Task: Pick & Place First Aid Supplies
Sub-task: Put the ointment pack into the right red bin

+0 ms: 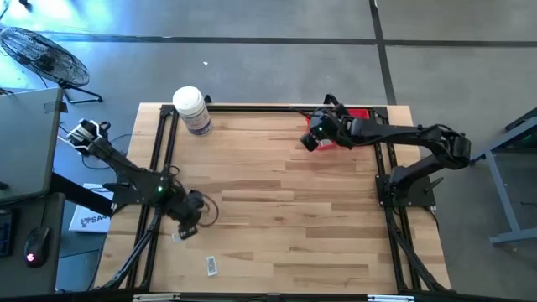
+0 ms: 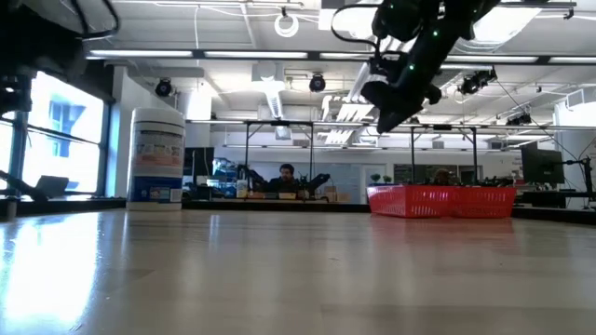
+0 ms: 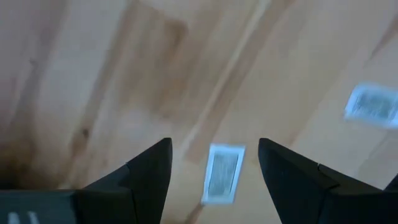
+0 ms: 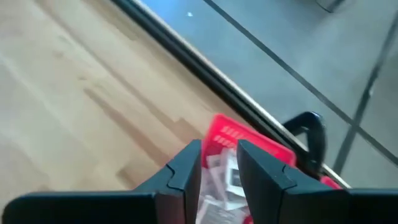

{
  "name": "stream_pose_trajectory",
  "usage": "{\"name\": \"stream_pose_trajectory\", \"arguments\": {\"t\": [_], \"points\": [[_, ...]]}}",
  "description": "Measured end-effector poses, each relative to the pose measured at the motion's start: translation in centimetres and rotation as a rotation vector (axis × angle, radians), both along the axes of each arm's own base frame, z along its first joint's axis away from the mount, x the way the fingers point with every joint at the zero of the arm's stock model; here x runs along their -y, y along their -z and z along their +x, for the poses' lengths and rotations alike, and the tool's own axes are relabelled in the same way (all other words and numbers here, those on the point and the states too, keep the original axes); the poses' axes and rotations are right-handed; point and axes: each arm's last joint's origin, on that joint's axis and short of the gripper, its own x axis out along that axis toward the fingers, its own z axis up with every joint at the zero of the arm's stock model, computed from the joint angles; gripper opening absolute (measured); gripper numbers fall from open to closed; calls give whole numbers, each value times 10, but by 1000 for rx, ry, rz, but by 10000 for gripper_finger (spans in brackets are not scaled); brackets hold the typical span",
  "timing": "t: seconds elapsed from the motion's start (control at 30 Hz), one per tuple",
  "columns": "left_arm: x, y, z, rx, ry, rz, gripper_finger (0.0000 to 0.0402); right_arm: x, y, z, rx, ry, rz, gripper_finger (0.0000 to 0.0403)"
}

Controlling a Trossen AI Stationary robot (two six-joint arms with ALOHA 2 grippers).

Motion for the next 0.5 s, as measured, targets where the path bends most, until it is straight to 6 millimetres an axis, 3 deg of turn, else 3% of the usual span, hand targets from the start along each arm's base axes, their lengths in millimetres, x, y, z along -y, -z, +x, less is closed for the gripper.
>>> {"name": "stream_pose_trajectory", "arguments": {"t": [0.2, 0.5], "points": [[23, 18, -4, -119, 38, 21, 234, -18, 0, 7, -7, -64, -7, 94], [36, 47, 8, -234, 26, 31, 234, -34, 0, 12, -8, -104, -24, 94]]}}
